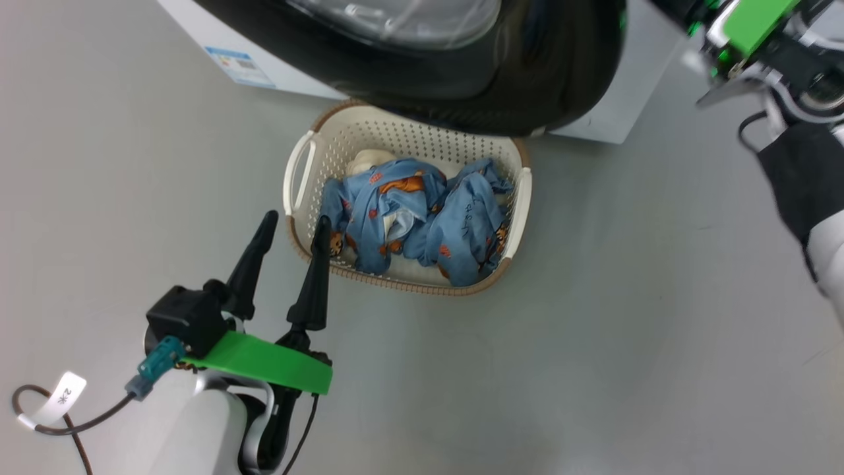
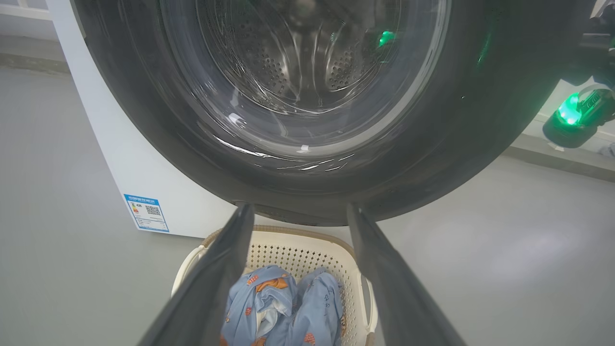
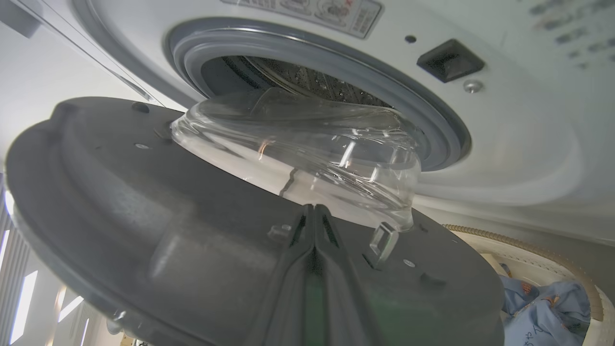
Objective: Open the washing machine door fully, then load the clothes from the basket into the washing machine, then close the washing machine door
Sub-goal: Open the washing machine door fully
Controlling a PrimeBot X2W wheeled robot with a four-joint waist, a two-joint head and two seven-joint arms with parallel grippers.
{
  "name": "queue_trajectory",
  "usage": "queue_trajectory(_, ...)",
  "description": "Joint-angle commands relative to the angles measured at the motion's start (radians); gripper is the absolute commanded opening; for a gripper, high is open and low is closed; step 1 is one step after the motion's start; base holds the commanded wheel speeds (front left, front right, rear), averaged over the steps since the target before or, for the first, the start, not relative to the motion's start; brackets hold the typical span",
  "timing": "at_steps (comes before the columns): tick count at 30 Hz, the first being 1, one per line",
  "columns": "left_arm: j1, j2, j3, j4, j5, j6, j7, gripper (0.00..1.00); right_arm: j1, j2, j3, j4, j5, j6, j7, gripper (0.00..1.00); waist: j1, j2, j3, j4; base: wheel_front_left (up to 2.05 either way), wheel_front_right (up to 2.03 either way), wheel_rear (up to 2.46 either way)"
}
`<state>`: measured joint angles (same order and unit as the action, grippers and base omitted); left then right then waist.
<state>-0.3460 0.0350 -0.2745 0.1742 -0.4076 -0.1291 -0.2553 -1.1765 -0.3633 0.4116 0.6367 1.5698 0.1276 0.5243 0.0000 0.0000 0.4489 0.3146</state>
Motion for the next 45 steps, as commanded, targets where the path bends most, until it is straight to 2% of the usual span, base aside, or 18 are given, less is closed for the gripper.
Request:
queue_trajectory(1, 0.019, 0.029, 0.039, -0.016, 0.006, -0.002, -0.006, 1.00, 0.035, 0.054, 0.024, -0.045, 0.010, 0.003, 0.017, 0.00, 0.0000, 0.0000, -0.023, -0.016, 0.00, 0.00, 0.00)
queue_trajectory(20, 0.111, 0.054, 0.066, -0.015, 0.018, -0.002, -0.006, 1.00, 0.241, 0.114, 0.075, -0.164, 0.036, 0.003, 0.098, 0.00, 0.0000, 0.0000, -0.158, -0.048, 0.00, 0.00, 0.00)
queue_trajectory(45, 0.182, 0.054, 0.073, -0.019, 0.029, -0.002, -0.006, 1.00, 0.392, 0.239, 0.164, -0.244, 0.016, 0.003, 0.169, 0.00, 0.0000, 0.0000, -0.253, -0.005, 0.00, 0.00, 0.00)
